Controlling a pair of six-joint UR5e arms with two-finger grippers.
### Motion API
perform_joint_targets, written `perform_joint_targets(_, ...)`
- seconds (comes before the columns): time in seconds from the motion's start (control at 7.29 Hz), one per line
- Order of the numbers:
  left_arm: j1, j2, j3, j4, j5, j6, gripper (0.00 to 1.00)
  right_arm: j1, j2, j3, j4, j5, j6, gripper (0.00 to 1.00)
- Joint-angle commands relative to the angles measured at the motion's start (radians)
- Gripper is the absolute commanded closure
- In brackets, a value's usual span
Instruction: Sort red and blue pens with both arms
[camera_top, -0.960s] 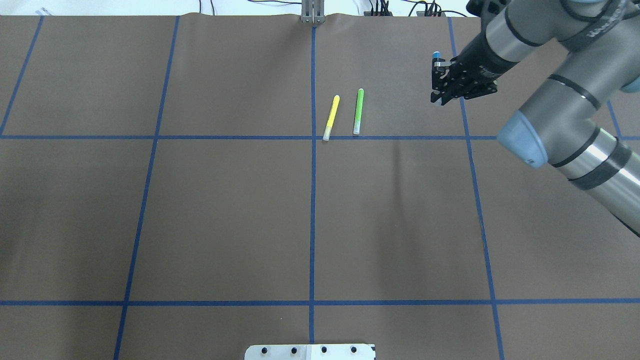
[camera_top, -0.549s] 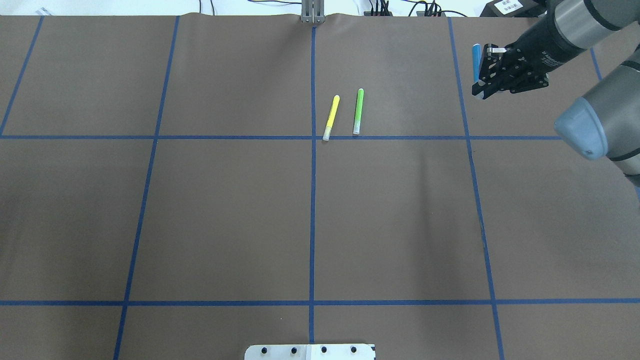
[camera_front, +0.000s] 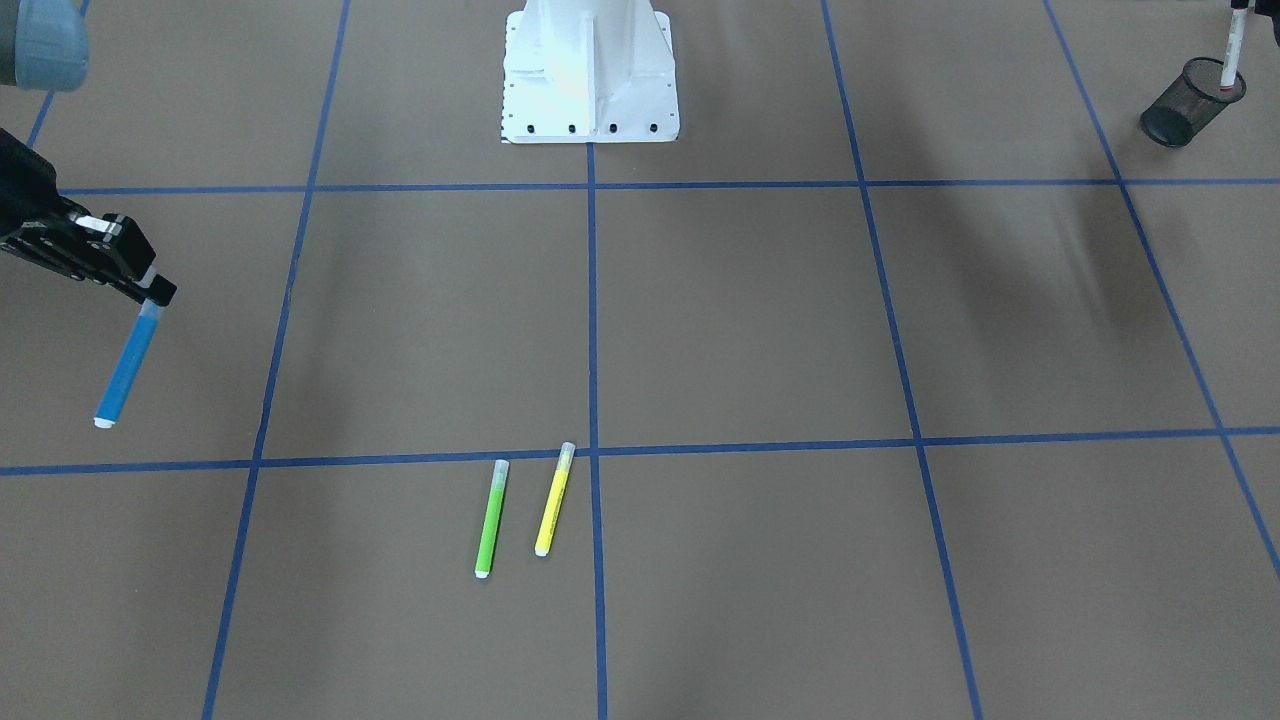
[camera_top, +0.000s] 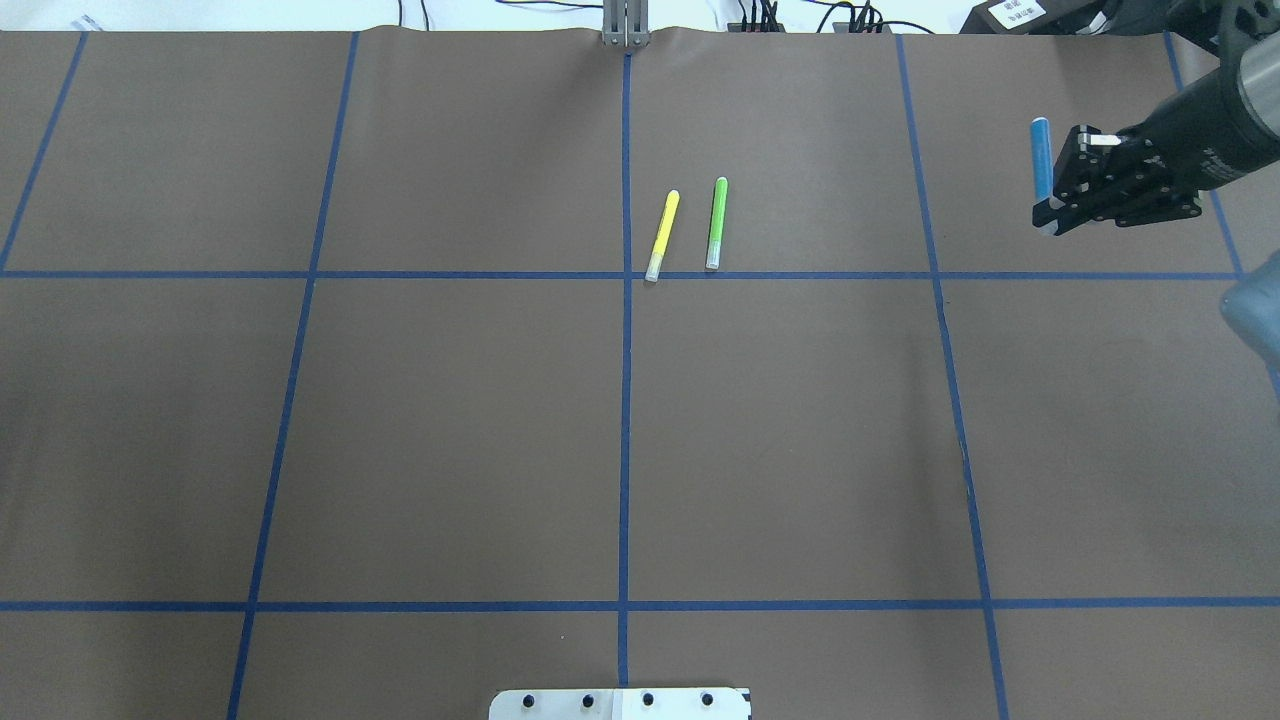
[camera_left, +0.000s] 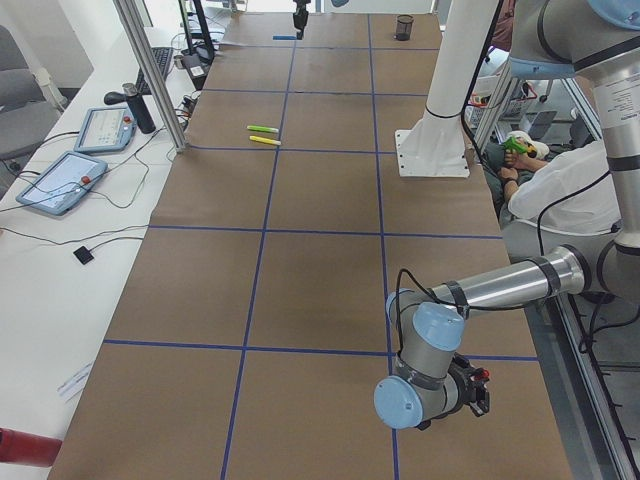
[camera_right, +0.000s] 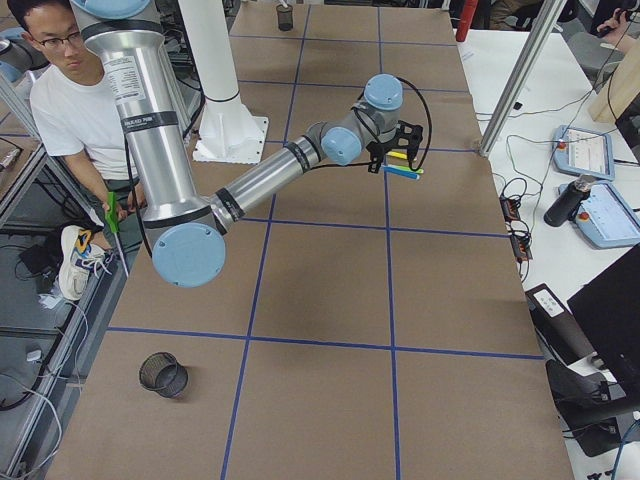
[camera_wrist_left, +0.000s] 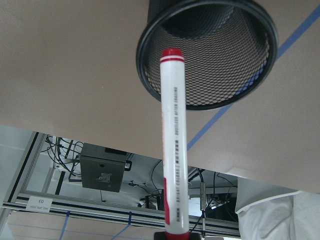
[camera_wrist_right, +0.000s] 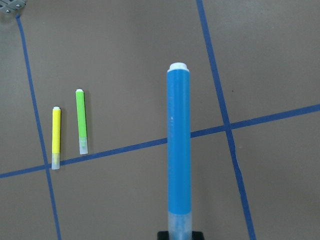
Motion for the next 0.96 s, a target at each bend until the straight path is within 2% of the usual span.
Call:
perform_joint_targets(0.0,0.001,-0.002,0.019,-0.008,-0.02,0.005,0.68,0.053,-0.097,0.029,0.0,0.013,-0.095,1.0)
perform_joint_targets(0.14,0.001,-0.002,0.019,-0.009,-0.032,0.004,0.01,0.094,-0.131,0.029,0.0,0.053,-0.144,1.0)
perform_joint_targets(0.41,0.001,-0.046,0.03,-0.041,-0.087,-0.01,0.0,0.142,-0.184,0.031,0.0,0.064,-0.212,1.0)
perform_joint_targets(0.55,0.001,-0.1,0.051,-0.08,-0.09,-0.03,0.0,0.164,-0.211,0.031,-0.002,0.064,-0.244,1.0)
perform_joint_targets(0.82,0.002,-0.171,0.065,-0.216,-0.092,-0.079,0.0,0.199,-0.27,0.023,-0.002,0.054,-0.351,1.0)
